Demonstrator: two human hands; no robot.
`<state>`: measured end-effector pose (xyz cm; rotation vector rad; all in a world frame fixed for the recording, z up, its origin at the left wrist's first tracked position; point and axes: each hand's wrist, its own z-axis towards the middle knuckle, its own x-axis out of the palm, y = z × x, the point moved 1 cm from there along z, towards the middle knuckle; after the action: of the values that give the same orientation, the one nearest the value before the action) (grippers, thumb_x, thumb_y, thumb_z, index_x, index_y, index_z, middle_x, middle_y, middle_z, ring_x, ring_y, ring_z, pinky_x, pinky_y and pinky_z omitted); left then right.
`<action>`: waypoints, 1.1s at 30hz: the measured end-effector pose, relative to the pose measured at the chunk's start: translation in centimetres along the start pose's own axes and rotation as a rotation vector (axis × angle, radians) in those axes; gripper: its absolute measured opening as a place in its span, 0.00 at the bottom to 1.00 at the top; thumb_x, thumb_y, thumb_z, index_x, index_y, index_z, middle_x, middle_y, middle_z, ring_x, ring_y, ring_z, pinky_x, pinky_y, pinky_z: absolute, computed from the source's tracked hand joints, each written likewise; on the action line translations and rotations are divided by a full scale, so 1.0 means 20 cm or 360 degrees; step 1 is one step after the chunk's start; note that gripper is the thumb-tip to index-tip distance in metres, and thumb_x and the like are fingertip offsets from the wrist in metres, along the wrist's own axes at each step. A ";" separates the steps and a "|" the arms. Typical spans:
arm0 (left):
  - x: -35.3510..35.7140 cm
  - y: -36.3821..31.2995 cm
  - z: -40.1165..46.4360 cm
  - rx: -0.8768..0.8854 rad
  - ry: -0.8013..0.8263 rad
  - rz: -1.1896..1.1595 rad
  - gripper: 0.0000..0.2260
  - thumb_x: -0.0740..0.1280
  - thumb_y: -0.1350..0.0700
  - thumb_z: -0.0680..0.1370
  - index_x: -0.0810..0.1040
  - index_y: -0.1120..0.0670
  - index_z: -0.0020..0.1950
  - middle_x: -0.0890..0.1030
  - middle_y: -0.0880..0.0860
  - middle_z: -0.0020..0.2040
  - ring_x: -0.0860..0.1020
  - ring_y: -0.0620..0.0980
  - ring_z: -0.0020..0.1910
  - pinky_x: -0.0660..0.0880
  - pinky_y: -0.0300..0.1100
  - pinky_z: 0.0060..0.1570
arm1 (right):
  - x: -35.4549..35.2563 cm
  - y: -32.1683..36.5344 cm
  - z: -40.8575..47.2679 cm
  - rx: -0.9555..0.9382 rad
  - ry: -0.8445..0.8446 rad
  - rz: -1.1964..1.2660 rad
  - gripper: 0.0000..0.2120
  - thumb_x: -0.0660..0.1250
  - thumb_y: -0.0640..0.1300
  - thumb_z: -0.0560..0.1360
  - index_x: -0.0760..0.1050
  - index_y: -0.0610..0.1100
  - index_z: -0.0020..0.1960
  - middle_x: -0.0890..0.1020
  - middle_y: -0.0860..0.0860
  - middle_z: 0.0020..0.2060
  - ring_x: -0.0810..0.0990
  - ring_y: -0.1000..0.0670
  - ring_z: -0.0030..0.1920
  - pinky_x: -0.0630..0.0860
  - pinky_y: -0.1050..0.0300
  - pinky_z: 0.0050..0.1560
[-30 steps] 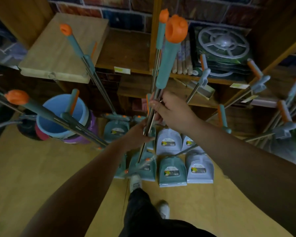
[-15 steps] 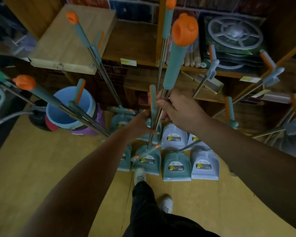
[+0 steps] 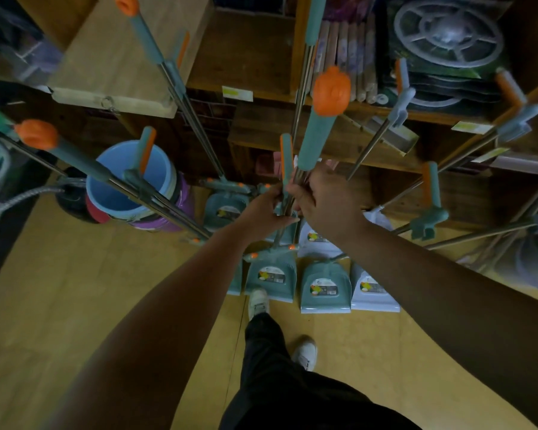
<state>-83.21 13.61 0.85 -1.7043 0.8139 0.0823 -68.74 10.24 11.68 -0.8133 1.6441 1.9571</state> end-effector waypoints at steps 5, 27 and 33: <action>0.03 0.02 0.00 0.0050 -0.0096 0.0096 0.29 0.75 0.58 0.73 0.68 0.49 0.72 0.81 0.53 0.65 0.79 0.54 0.63 0.78 0.54 0.63 | 0.09 -0.05 -0.01 -0.0018 -0.0064 -0.0045 0.09 0.68 0.39 0.76 0.74 0.33 0.51 0.79 0.37 0.41 0.77 0.43 0.42 0.62 0.64 0.40; 0.05 -0.03 0.10 0.0096 -0.0090 0.0301 0.17 0.71 0.57 0.76 0.74 0.54 0.64 0.84 0.54 0.54 0.83 0.56 0.54 0.80 0.48 0.50 | 0.16 -0.23 0.04 0.0015 -0.0049 0.0025 0.18 0.72 0.39 0.73 0.75 0.31 0.59 0.76 0.34 0.54 0.72 0.45 0.54 0.67 0.63 0.56; -0.07 -0.13 0.10 0.0077 0.0253 0.0311 0.25 0.76 0.52 0.73 0.74 0.51 0.68 0.81 0.48 0.59 0.80 0.52 0.61 0.79 0.44 0.57 | 0.08 -0.22 0.04 -0.0046 0.0230 0.0115 0.21 0.73 0.43 0.72 0.74 0.32 0.60 0.75 0.34 0.59 0.72 0.49 0.55 0.63 0.73 0.61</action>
<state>-82.12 16.13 3.05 -1.5969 1.0916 0.0606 -67.05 11.77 7.40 -0.9385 1.7532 2.0173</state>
